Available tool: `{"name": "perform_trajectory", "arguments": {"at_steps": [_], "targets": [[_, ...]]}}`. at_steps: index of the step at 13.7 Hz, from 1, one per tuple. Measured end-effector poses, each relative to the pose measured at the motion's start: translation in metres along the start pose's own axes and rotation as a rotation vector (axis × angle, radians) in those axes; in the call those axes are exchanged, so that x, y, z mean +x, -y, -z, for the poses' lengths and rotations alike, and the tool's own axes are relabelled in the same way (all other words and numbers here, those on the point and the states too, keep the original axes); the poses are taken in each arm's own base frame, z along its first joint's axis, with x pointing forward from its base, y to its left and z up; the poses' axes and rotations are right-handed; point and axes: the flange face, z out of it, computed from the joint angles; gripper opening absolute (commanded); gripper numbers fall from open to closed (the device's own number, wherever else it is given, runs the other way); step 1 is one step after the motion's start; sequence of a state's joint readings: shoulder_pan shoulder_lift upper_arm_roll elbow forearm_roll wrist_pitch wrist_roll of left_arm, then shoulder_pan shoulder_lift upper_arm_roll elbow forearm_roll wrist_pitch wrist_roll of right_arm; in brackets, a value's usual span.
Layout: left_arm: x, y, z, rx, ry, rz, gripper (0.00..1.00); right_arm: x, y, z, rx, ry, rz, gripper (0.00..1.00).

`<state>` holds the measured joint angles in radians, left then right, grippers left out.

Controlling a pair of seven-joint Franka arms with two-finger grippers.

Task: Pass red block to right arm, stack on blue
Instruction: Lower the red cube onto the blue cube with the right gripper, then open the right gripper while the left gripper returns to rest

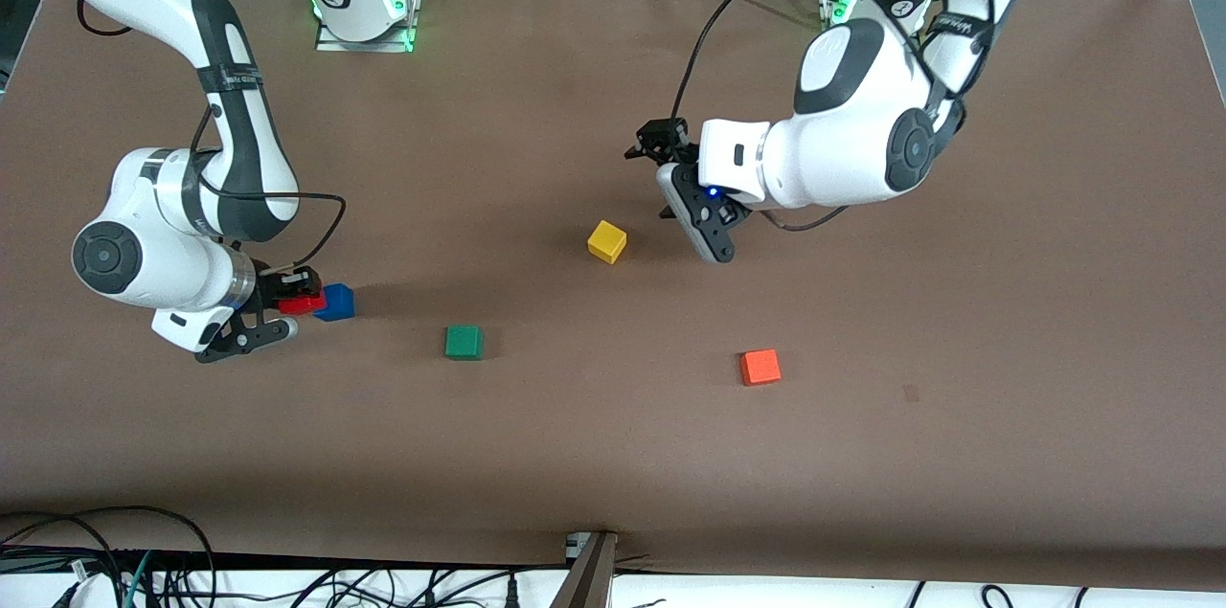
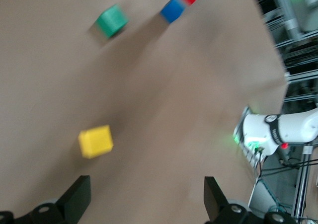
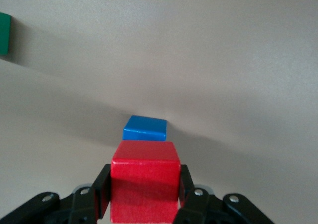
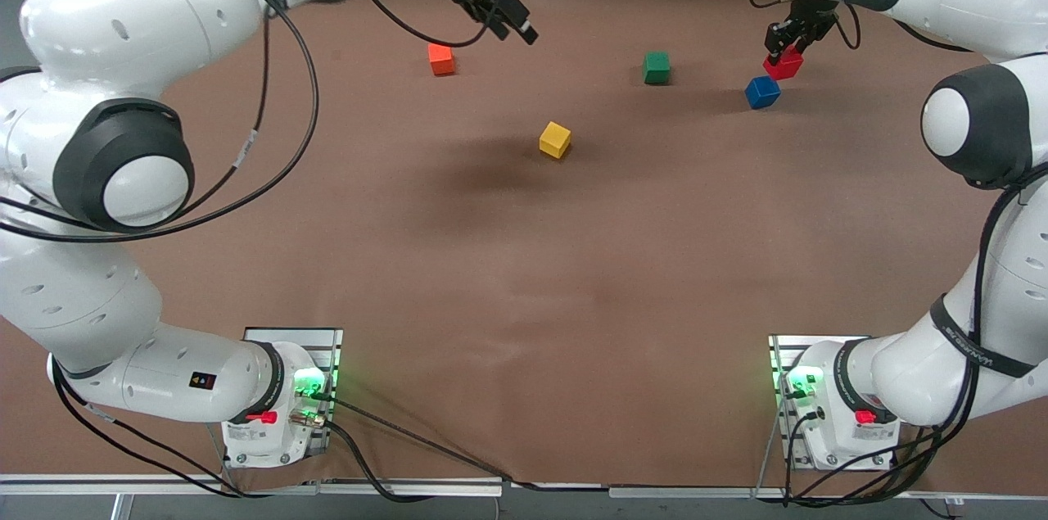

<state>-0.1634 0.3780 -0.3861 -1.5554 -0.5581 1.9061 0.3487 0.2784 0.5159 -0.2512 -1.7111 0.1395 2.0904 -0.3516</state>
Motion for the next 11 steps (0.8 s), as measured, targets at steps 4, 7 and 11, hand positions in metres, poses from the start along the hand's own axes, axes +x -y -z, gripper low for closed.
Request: {"name": "perform_trajectory", "arguments": {"at_steps": [4,7,11], "targets": [[-0.029,0.007,0.059,0.196,0.092,0.246,1.0,-0.011,0.01,-0.015,-0.014,-0.037,0.008,0.02],[-0.045,0.01,0.094,0.358,0.1,0.41,1.0,-0.019,0.012,-0.023,-0.018,-0.052,0.008,0.02],[-0.062,0.015,0.133,0.642,0.172,0.476,1.0,-0.022,0.014,-0.026,-0.026,-0.072,0.009,0.02]]}}
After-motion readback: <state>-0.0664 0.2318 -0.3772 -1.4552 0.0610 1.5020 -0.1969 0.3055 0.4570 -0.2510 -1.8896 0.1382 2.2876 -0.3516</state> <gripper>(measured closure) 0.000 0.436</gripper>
